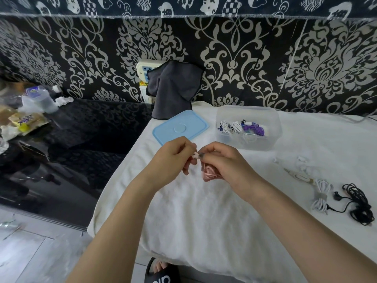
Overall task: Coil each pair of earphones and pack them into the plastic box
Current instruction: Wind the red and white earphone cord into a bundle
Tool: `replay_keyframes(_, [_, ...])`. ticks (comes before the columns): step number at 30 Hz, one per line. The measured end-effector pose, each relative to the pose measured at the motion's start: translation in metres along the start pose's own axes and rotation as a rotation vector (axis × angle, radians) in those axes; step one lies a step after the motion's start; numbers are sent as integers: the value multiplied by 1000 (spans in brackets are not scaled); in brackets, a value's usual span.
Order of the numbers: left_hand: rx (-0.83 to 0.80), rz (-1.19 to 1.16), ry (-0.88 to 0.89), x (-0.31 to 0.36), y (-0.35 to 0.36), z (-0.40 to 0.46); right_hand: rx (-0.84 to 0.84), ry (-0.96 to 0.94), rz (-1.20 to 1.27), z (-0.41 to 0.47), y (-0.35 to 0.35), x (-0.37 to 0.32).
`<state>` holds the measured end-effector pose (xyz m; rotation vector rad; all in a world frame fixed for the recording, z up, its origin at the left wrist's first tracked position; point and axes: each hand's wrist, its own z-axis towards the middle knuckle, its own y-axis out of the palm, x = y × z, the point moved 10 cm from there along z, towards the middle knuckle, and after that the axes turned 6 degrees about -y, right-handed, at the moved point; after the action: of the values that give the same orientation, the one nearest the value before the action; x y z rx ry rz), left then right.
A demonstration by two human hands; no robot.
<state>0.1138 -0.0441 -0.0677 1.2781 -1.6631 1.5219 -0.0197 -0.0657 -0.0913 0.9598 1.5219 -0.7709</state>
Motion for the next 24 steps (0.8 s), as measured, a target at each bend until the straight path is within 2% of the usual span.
replay_keyframes(5, [19, -60, -56, -11, -6, 5, -17, 26, 9, 0, 3, 4])
replay_keyframes(7, [92, -53, -127, -28, -21, 9, -21, 32, 25, 1, 2, 5])
replay_keyframes(10, [230, 244, -195, -58, -50, 11, -10, 48, 67, 1, -1, 7])
replay_keyframes(14, [183, 479, -231, -82, -57, 7, -10, 69, 64, 2, -4, 7])
replay_keyframes(17, [166, 479, -196, -83, -56, 7, -44, 65, 39, 2, -1, 7])
replay_keyframes(21, [293, 382, -176, -79, -77, 4, -39, 60, 22, 2, 0, 7])
replay_keyframes(24, [297, 401, -177, -84, -83, 3, -45, 42, 11, 2, 0, 6])
